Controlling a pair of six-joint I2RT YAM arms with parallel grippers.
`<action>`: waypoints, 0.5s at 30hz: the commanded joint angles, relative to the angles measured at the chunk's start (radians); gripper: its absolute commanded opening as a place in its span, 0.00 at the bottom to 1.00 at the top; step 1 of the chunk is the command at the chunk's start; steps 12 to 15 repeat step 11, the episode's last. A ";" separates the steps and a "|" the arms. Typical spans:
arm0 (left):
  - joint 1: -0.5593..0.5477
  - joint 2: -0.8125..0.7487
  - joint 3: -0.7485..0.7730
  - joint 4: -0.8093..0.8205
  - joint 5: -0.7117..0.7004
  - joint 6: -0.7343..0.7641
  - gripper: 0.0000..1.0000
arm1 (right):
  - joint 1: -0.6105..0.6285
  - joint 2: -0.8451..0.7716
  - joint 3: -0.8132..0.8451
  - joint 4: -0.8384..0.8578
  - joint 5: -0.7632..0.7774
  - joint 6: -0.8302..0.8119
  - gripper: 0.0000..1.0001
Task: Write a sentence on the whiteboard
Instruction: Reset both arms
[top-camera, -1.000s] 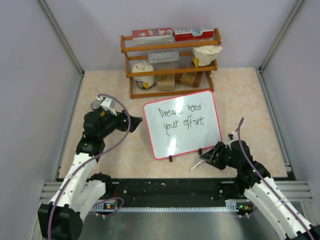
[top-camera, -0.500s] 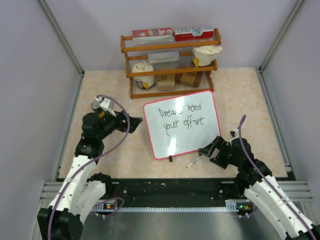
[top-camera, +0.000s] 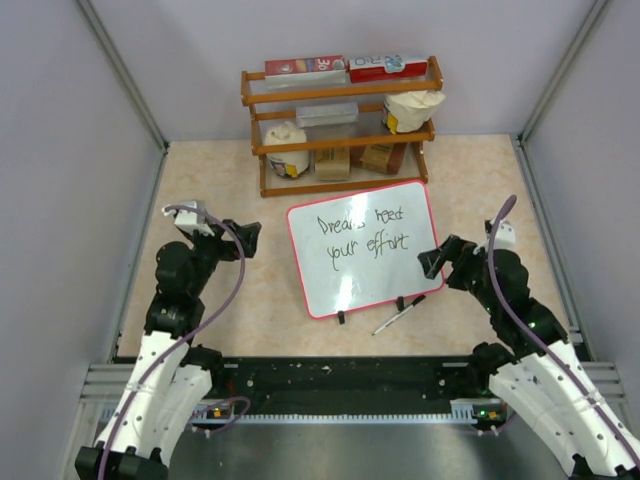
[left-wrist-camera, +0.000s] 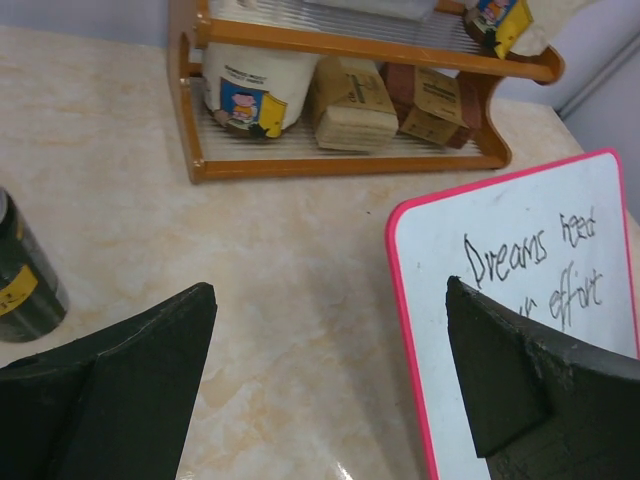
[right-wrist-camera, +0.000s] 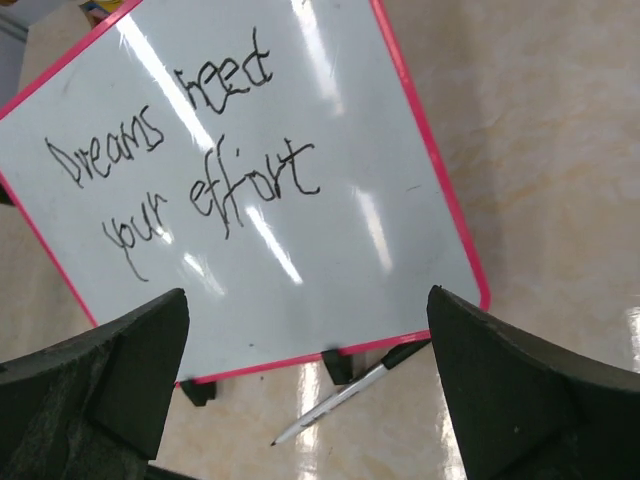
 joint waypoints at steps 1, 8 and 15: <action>-0.001 -0.022 -0.034 0.021 -0.156 -0.003 0.99 | -0.010 -0.010 0.020 0.139 0.233 -0.152 0.99; -0.002 -0.036 -0.125 0.125 -0.193 0.003 0.99 | -0.011 -0.096 -0.182 0.496 0.379 -0.433 0.99; -0.002 -0.025 -0.160 0.166 -0.190 0.044 0.99 | -0.010 -0.082 -0.298 0.675 0.413 -0.544 0.99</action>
